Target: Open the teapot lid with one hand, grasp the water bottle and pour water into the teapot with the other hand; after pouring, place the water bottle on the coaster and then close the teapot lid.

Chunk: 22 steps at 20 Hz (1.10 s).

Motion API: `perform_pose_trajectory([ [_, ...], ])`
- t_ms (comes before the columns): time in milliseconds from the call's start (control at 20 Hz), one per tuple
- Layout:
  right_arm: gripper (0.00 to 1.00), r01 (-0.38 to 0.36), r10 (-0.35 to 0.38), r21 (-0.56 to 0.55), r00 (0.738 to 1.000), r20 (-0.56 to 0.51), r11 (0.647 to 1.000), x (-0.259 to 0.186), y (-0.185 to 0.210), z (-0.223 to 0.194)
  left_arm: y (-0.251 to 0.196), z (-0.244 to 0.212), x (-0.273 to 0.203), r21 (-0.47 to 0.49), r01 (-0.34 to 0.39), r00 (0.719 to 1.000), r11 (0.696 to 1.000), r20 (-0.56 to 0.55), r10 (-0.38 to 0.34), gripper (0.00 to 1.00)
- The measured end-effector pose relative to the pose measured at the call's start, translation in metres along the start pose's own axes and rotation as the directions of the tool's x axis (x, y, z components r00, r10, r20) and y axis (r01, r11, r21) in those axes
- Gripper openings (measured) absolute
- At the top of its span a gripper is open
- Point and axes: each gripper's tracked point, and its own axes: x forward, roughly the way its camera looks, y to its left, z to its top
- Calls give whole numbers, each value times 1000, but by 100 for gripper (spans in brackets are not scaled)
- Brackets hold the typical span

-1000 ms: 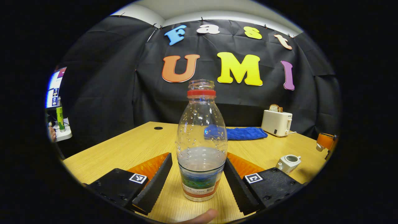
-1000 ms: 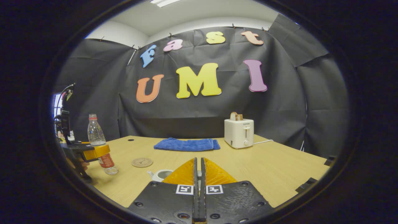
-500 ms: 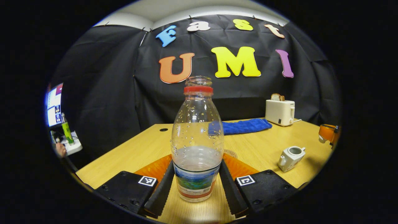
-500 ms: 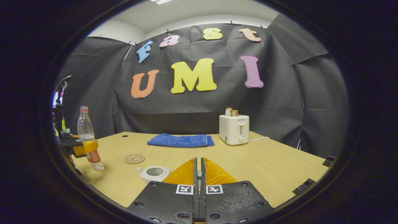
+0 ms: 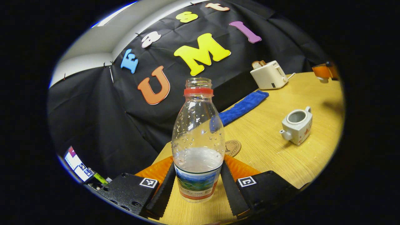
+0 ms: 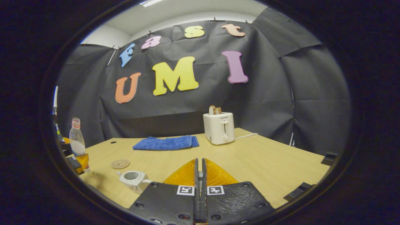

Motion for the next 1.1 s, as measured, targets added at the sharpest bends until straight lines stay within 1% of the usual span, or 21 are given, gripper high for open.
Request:
perform_pose_trajectory([
  [150,0,-1,0,6,1000,2,1000,-1,-6,4,-1,2,2,137,-11,1000,991,-4,11,77],
  [250,0,-19,20,38,1000,-17,999,0,-9,5,-1,6,2,227,-19,1000,974,1,19,77],
  [400,0,12,-11,22,1000,-17,1000,0,-22,11,-5,11,3,352,-17,1000,936,1,18,76],
  [550,0,7,-6,27,1000,-5,1000,-4,-26,21,-8,14,2,465,-21,1000,885,9,19,77],
  [750,0,14,-14,6,1000,13,1000,-5,-30,26,-15,21,-4,557,-13,1000,830,-2,17,77],
  [850,0,-5,5,-9,1000,15,1000,-6,-25,27,-19,24,-4,617,-12,1000,787,-5,19,76],
  [900,0,-15,15,-27,1000,19,1000,-7,-22,27,-22,26,-7,656,-14,1000,755,-4,23,76],
  [1000,0,-24,26,-74,999,32,997,-7,-18,30,-27,30,-9,734,-20,1000,678,5,24,77],
  [1100,0,-24,29,-106,999,44,994,-7,-17,32,-28,30,-11,791,-17,1000,611,-1,30,76],
])
